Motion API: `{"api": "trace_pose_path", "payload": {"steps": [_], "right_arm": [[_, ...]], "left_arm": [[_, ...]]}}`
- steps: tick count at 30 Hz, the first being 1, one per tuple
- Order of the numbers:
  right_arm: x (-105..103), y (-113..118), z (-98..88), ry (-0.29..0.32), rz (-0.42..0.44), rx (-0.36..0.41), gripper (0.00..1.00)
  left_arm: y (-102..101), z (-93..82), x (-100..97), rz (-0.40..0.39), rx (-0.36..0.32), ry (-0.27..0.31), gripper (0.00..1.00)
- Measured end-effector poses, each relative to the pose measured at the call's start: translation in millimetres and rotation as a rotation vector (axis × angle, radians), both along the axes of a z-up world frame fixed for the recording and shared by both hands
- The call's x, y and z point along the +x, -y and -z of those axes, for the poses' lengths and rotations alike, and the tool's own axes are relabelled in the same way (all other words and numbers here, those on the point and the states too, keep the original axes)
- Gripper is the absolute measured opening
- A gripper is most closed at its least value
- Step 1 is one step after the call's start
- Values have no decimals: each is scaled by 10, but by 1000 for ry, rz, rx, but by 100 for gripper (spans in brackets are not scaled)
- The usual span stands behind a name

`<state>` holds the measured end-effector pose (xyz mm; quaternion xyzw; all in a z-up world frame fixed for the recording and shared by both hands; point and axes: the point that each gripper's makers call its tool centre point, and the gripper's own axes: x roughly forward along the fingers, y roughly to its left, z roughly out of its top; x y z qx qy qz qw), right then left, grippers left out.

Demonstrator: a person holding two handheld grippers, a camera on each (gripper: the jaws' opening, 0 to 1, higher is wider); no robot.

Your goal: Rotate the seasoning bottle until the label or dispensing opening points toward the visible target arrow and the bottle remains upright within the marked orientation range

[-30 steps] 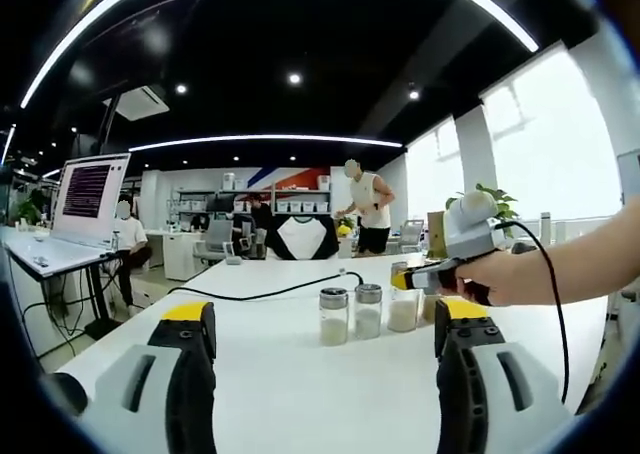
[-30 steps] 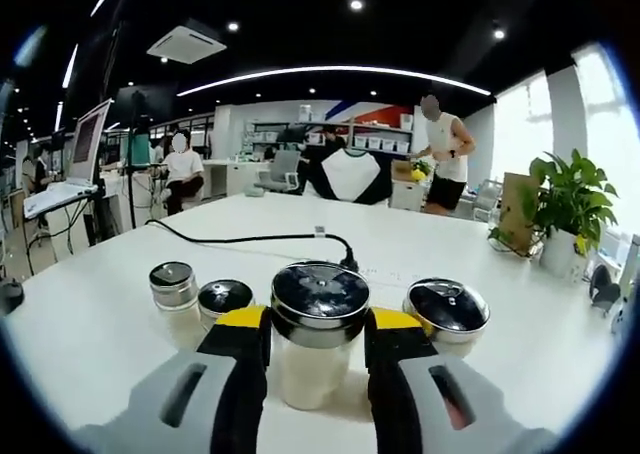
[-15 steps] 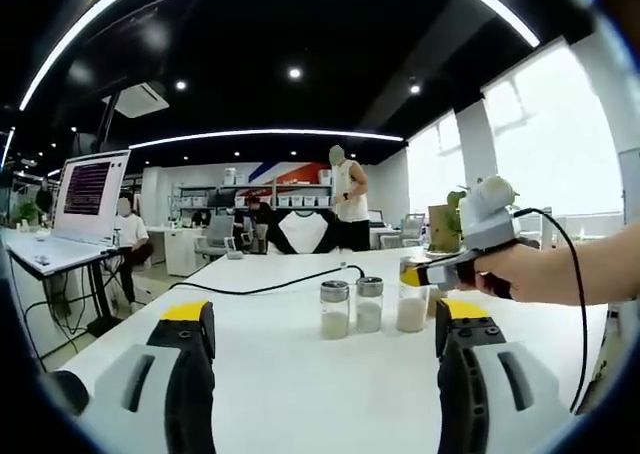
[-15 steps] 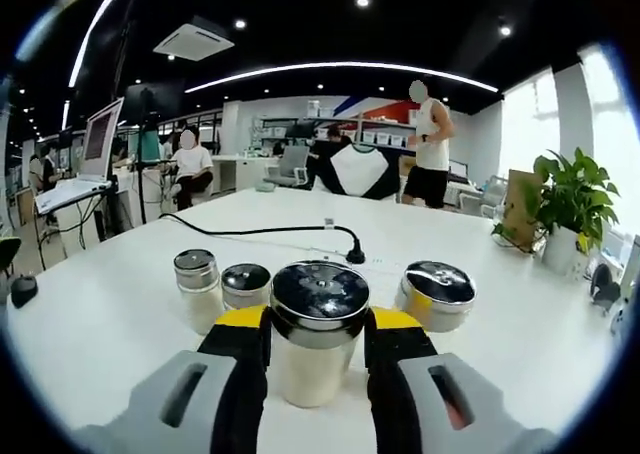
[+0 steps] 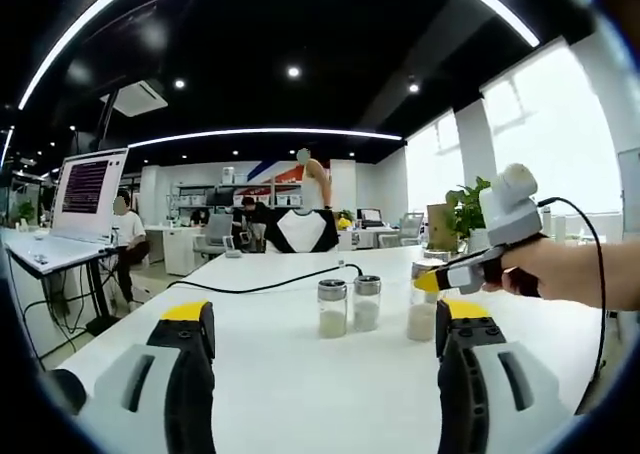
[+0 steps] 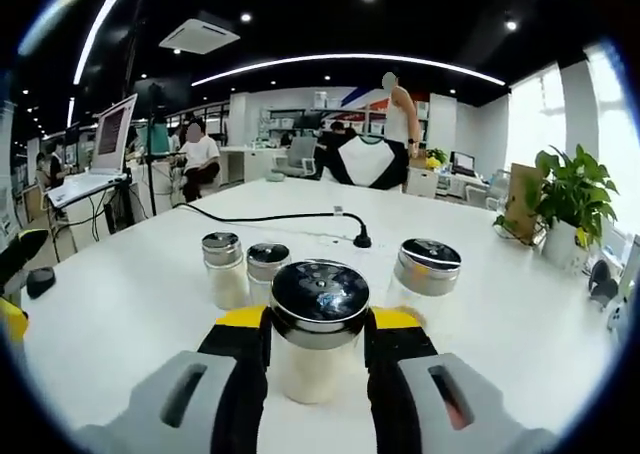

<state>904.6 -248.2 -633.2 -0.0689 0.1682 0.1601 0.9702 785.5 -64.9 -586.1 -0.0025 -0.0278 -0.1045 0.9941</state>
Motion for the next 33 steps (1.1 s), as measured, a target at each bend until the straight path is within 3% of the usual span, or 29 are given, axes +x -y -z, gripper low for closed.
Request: {"api": "trace_pose_path", "payload": {"steps": [25, 33], "right_arm": [[-634, -32, 20, -5, -29, 7, 35], [-742, -52, -5, -4, -24, 9, 35]], "left_arm": [[70, -5, -25, 12, -3, -4, 96], [91, -17, -31, 17, -6, -3, 96]]}}
